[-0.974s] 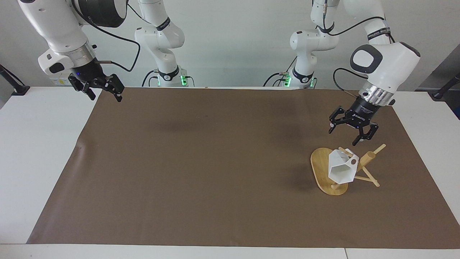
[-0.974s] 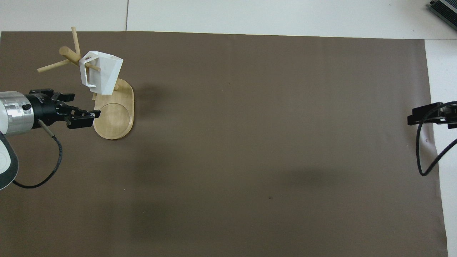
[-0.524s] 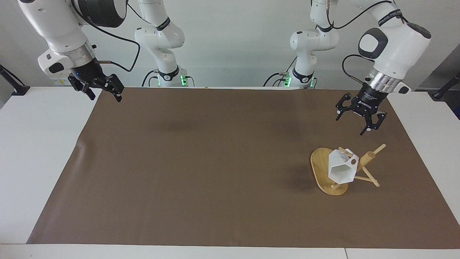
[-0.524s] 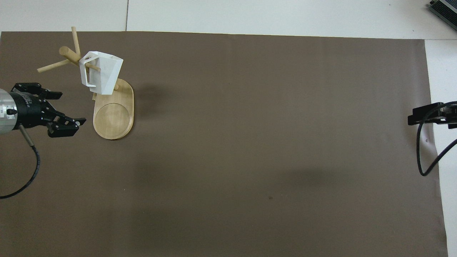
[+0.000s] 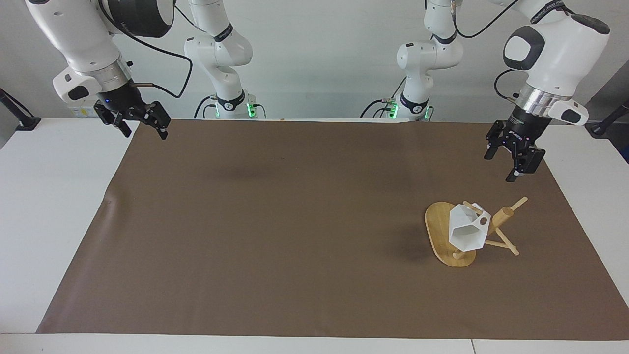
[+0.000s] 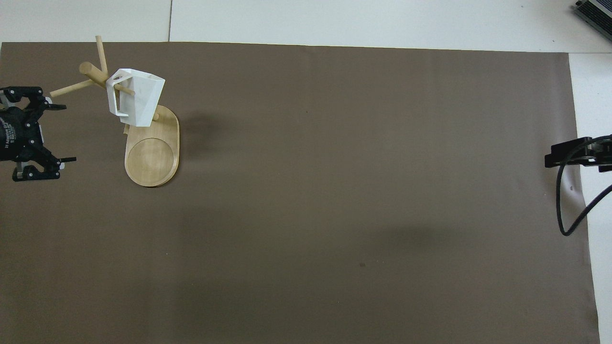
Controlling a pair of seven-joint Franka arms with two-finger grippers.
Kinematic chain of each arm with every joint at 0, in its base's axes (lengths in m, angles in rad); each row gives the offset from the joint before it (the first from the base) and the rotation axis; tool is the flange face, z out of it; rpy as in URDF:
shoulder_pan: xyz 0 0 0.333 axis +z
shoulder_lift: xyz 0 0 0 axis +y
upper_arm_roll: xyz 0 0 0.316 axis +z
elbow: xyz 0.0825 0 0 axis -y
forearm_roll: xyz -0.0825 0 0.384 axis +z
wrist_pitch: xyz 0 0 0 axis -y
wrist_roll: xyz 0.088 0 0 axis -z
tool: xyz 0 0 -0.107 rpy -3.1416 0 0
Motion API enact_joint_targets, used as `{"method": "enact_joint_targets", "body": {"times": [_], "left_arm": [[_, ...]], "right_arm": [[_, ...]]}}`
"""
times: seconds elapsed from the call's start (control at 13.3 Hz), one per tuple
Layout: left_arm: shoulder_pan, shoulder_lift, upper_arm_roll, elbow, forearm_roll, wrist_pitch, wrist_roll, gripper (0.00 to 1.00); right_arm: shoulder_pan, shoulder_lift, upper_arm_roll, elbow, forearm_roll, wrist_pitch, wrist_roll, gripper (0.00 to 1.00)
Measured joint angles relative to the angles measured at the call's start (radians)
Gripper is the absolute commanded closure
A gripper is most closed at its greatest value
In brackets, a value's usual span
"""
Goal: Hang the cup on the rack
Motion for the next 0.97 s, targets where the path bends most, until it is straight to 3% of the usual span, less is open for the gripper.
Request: {"method": "enact_joint_targets", "body": {"times": [0.3,0.97], "left_arm": [[0.000,0.012,0.001,0.032,0.046,-0.036,0.400,0.00],[-0.001,0.012,-0.002,0.128,0.108,-0.220,1.002,0.00]], "right_arm": [[0.000,0.000,0.001,-0.001,0.000,0.000,0.000,0.00],[0.001,0.000,0.001,-0.001,0.000,0.000,0.000,0.00]]}}
